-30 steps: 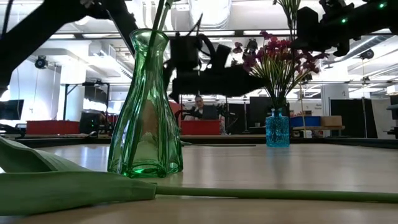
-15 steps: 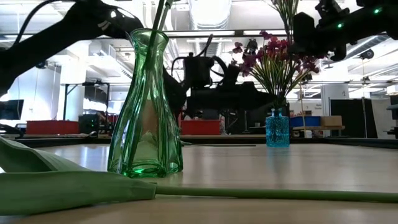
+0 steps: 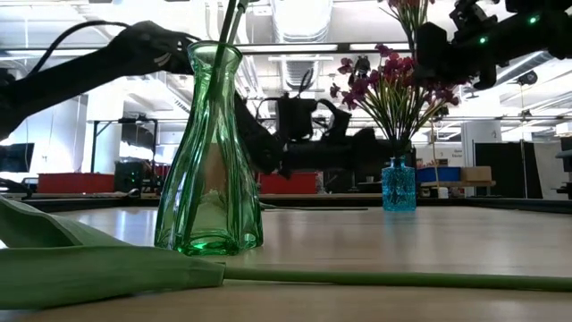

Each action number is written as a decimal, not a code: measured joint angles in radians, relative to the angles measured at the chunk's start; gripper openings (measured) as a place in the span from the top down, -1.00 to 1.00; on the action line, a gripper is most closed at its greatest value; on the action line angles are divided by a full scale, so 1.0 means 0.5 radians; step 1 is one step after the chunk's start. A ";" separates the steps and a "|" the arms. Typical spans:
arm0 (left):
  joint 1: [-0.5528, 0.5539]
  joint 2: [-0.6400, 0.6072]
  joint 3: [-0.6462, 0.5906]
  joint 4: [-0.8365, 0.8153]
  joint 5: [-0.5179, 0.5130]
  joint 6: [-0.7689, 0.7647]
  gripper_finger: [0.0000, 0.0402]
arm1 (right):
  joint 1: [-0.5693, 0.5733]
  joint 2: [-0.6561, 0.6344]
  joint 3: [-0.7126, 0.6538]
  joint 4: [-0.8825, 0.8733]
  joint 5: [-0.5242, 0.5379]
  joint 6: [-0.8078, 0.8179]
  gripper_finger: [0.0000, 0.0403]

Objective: Sort flowers into vase by color
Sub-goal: Put the red flowers into the blue vase

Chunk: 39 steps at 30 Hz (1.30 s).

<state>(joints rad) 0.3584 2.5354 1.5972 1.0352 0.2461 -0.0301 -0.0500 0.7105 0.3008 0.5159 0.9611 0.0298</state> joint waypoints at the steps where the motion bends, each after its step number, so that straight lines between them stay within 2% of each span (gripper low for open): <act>1: 0.000 0.014 0.018 -0.025 -0.001 0.001 -0.54 | -0.014 0.008 0.001 0.001 0.000 0.028 0.94; 4: 0.001 0.041 0.061 -0.026 -0.015 0.013 -0.60 | -0.060 0.037 0.000 0.001 0.000 0.101 0.94; 8: 0.009 0.059 0.078 -0.017 -0.137 0.007 -0.63 | -0.119 0.087 -0.004 0.023 -0.001 0.158 0.94; 18: 0.011 0.088 0.184 -0.091 -0.143 0.050 -0.63 | -0.245 0.214 -0.004 0.242 -0.107 0.092 0.94; 27: 0.014 0.149 0.300 -0.175 -0.163 0.032 -0.63 | -0.277 0.261 -0.005 0.252 -0.120 0.074 0.94; 39: 0.013 0.149 0.497 -0.553 -0.181 0.011 -0.62 | -0.277 0.261 -0.005 0.251 -0.196 0.074 0.94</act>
<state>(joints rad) 0.3649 2.6099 1.8457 0.7587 0.1555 -0.0245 -0.1886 0.8410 0.2985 0.6415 0.8630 0.0669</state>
